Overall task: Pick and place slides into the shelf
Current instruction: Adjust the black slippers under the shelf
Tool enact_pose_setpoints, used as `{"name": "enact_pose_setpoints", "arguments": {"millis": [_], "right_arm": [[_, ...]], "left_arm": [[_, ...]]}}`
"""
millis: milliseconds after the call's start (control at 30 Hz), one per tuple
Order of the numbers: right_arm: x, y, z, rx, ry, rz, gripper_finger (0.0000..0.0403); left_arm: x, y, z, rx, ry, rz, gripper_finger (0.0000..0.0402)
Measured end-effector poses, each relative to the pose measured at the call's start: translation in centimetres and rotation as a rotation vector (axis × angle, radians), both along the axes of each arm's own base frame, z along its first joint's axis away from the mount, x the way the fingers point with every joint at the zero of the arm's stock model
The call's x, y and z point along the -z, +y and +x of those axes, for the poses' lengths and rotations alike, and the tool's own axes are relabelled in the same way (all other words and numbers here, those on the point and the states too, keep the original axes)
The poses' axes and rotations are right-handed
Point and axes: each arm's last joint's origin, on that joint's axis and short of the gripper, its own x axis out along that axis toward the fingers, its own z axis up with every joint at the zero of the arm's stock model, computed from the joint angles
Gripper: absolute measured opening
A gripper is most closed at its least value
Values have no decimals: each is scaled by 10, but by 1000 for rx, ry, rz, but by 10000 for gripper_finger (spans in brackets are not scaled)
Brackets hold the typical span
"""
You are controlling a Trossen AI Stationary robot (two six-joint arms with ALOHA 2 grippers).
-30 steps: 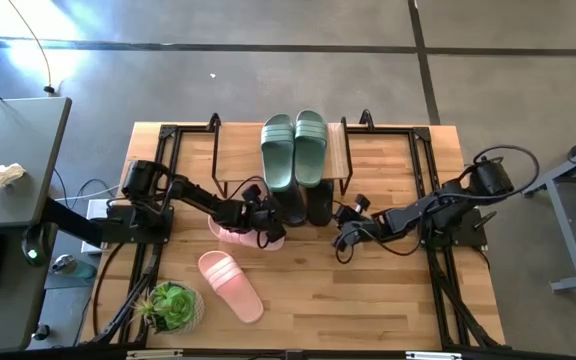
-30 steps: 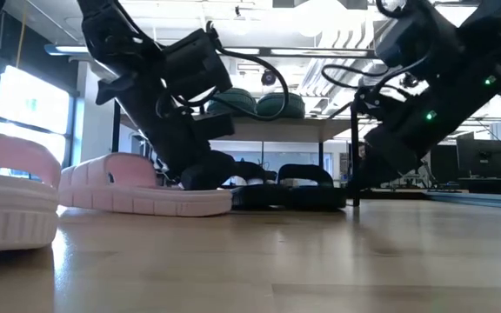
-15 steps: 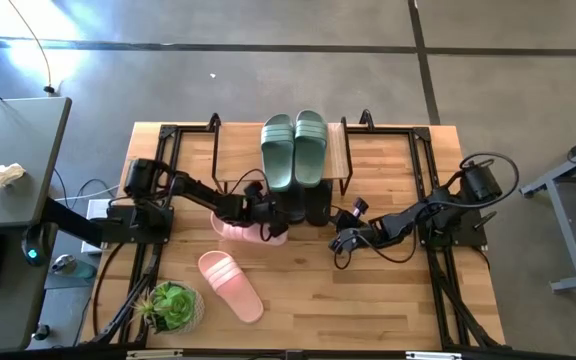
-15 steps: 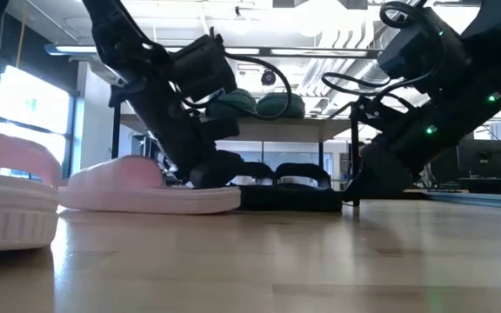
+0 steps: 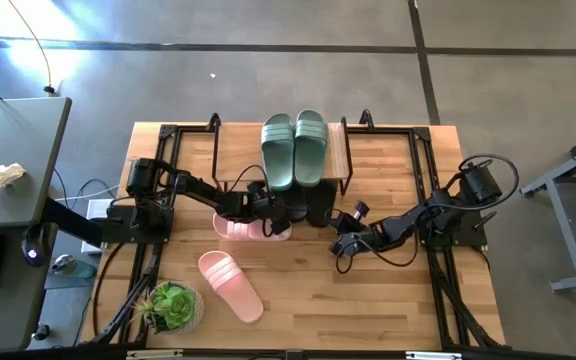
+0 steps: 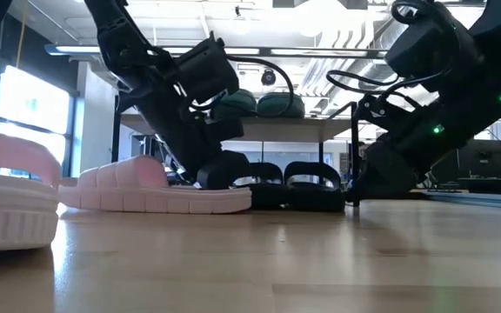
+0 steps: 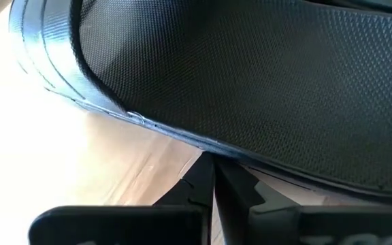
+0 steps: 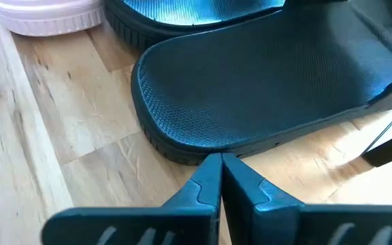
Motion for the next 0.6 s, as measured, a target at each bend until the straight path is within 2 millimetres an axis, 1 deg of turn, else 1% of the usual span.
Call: {"name": "enact_pose_setpoints", "arguments": {"millis": [133, 167, 233, 267, 333, 400, 467, 533, 600], "right_arm": [[1, 2, -2, 15, -2, 0, 0], [1, 1, -3, 24, 7, -1, 0], [3, 2, -4, 29, 15, 29, 0], [3, 1, -5, 42, 19, 30, 0], [4, 1, -6, 49, 29, 26, 0], [3, 1, -6, 55, 24, 19, 0], [3, 1, -6, 56, 22, 18, 0], [3, 1, -6, 56, 28, 15, 0], [4, 0, -7, 57, 34, 11, 0]], "left_arm": [[-4, 0, 5, 17, 3, -13, 3], [-5, 0, 8, 31, -13, -30, 3], [-12, -4, 21, 82, -95, -66, 3], [-14, -6, 23, 111, -97, -77, 3], [-12, -7, 28, 148, -72, -93, 3], [-8, -6, 34, 123, -42, -72, 3], [-9, -4, 32, 86, 41, -55, 1], [-12, -7, 34, 76, 58, -47, 1], [-8, -9, 32, 62, 92, -50, 1]]}}
